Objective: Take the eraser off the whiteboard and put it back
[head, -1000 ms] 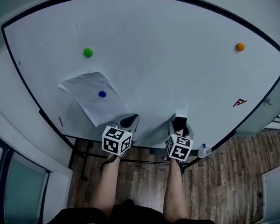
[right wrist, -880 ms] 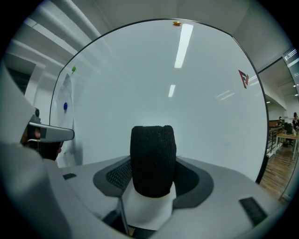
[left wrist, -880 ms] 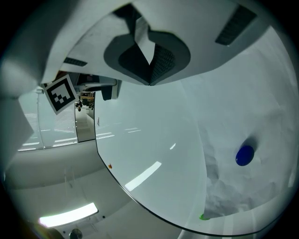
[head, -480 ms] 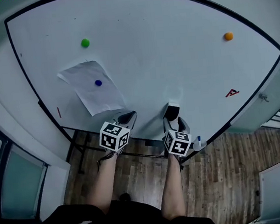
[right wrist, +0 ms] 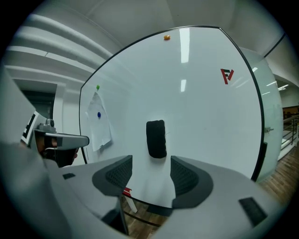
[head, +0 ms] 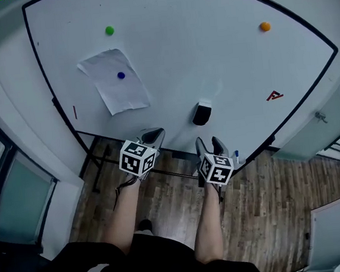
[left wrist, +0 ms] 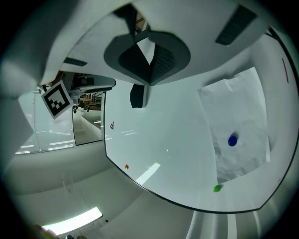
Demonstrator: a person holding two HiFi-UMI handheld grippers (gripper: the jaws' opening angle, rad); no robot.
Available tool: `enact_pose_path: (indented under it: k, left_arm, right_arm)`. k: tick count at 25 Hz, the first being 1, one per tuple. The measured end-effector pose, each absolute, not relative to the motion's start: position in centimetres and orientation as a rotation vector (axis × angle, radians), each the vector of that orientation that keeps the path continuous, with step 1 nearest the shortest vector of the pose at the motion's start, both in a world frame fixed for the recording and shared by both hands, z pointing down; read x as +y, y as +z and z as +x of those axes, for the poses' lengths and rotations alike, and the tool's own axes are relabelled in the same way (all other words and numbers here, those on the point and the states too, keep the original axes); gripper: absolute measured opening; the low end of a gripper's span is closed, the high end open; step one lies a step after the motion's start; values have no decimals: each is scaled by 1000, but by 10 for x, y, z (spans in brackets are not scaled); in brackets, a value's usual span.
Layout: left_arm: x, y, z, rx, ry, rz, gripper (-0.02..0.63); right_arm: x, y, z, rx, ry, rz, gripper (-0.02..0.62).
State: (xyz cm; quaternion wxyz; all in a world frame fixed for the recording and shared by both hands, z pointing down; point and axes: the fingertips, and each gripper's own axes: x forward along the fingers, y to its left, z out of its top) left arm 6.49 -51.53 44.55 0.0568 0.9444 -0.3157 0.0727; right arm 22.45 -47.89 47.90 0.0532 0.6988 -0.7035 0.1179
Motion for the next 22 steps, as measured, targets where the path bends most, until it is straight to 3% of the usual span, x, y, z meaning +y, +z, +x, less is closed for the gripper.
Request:
enact_pose_path:
  k: [7, 14, 22]
  left_arm:
    - [-465, 433, 67, -995, 163, 2853, 18]
    - [-412, 435, 69, -1044, 182, 2862, 17]
    - [-342, 445, 65, -1059, 176, 2843, 17]
  right_arm:
    - [-433, 473, 226, -2182, 342, 2064, 249]
    - [-383, 469, 229, -2206, 295, 2038, 129]
    - [-317, 476, 223, -2245, 299, 2003, 54]
